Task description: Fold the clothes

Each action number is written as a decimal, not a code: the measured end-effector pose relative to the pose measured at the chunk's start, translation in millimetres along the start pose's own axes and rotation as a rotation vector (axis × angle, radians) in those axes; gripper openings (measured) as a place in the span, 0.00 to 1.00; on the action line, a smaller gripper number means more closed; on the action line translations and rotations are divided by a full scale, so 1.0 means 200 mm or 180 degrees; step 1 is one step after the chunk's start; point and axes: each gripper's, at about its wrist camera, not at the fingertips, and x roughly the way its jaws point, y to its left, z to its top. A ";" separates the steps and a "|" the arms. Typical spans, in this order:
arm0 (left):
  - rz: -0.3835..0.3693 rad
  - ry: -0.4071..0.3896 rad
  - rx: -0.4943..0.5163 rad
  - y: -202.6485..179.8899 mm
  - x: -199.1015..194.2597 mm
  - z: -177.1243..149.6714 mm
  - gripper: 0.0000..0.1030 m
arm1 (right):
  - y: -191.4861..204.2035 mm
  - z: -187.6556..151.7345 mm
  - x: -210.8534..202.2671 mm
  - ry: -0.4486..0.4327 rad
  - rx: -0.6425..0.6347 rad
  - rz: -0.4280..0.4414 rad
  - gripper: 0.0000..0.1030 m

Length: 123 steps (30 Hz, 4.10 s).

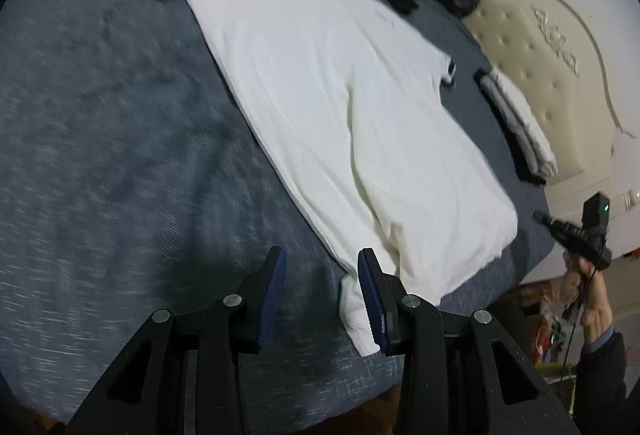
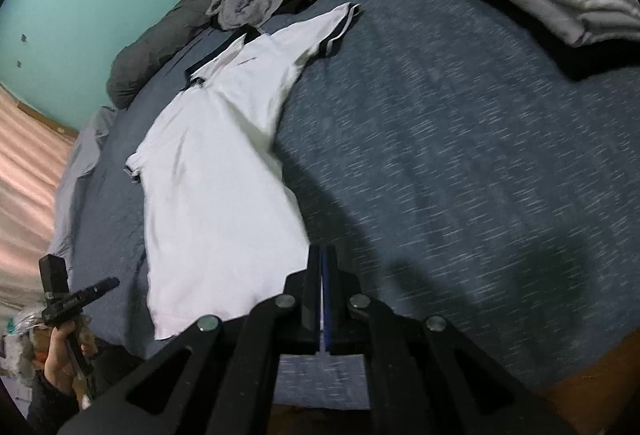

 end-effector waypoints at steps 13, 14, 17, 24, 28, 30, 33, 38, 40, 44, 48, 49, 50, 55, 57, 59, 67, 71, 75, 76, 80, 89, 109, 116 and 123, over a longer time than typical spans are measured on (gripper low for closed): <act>-0.0138 0.0346 0.0067 -0.07 0.21 -0.11 0.43 | -0.05 -0.06 0.14 0.0345 0.0070 0.0016 0.09; -0.0148 0.0367 0.0079 -0.07 0.21 -0.11 0.43 | -0.05 -0.07 0.16 0.0374 0.0089 0.0020 0.20; -0.0159 0.0399 0.0095 -0.08 0.25 -0.12 0.40 | -0.05 -0.10 0.20 0.0409 0.0084 0.0070 0.36; -0.0265 0.0432 0.0172 -0.10 0.28 -0.13 0.03 | 0.03 -0.14 0.24 0.0483 -0.0095 0.0169 0.36; -0.0264 0.0336 0.0240 -0.11 0.18 -0.11 0.03 | 0.05 -0.15 0.23 0.0470 -0.0215 0.0226 0.11; -0.0242 0.0259 0.0288 -0.10 0.10 -0.09 0.03 | 0.06 -0.15 0.21 0.0438 -0.0252 0.0211 0.05; -0.0142 0.0121 0.0329 -0.05 -0.06 -0.06 0.03 | 0.08 -0.12 0.15 0.0369 -0.0289 0.0230 0.04; 0.0005 -0.0056 0.0309 0.08 -0.31 -0.02 0.03 | 0.10 -0.09 0.06 0.0262 -0.0337 0.0257 0.03; 0.0063 -0.0118 0.0292 0.12 -0.41 -0.02 0.03 | 0.11 -0.09 0.03 0.0240 -0.0345 0.0260 0.03; 0.0149 -0.0224 0.0309 0.18 -0.59 -0.03 0.03 | 0.13 -0.09 -0.02 0.0233 -0.0343 0.0291 0.03; 0.0171 -0.0302 0.0326 0.22 -0.74 -0.03 0.03 | 0.18 -0.10 -0.07 0.0264 -0.0403 0.0336 0.03; 0.0184 -0.0300 0.0331 0.23 -0.77 -0.04 0.03 | 0.20 -0.11 -0.08 0.0264 -0.0427 0.0355 0.03; 0.0199 -0.0297 0.0336 0.24 -0.79 -0.04 0.03 | 0.22 -0.11 -0.09 0.0268 -0.0454 0.0367 0.03; 0.0298 -0.0139 0.0252 0.34 -0.73 -0.09 0.03 | 0.27 -0.20 -0.01 0.0470 -0.0644 0.0293 0.03; 0.0327 -0.0020 0.0158 0.40 -0.63 -0.12 0.03 | 0.26 -0.24 0.06 0.0568 -0.0620 0.0256 0.03; 0.0339 0.0066 0.0074 0.45 -0.55 -0.14 0.03 | 0.23 -0.29 0.13 0.0651 -0.0587 0.0214 0.03; 0.0403 0.0267 -0.0059 0.52 -0.36 -0.16 0.03 | 0.15 -0.34 0.19 0.0755 -0.0529 0.0113 0.03; 0.0339 0.0293 -0.0081 0.50 -0.36 -0.18 0.03 | 0.12 -0.35 0.18 0.0760 -0.0526 0.0091 0.03; 0.0325 0.0316 -0.0053 0.49 -0.36 -0.19 0.03 | 0.10 -0.36 0.19 0.0784 -0.0524 0.0071 0.03; 0.0325 0.0320 -0.0049 0.49 -0.36 -0.20 0.03 | 0.10 -0.36 0.19 0.0790 -0.0541 0.0054 0.03; 0.0326 0.0336 -0.0033 0.50 -0.35 -0.21 0.06 | 0.09 -0.37 0.20 0.0790 -0.0523 0.0058 0.03; 0.0312 0.0345 0.0075 0.50 -0.38 -0.25 0.38 | 0.09 -0.35 0.14 0.0627 -0.0532 0.0195 0.03; 0.0213 0.0476 0.0215 0.39 -0.45 -0.26 0.04 | 0.14 -0.39 0.15 0.0802 -0.0567 0.0250 0.01; 0.0235 0.0596 0.0088 0.43 -0.39 -0.28 0.04 | 0.01 -0.37 0.06 0.0726 -0.0450 0.0015 0.00; 0.0261 0.0700 0.0009 0.45 -0.24 -0.29 0.04 | 0.06 -0.42 0.16 0.0785 -0.0393 0.0218 0.08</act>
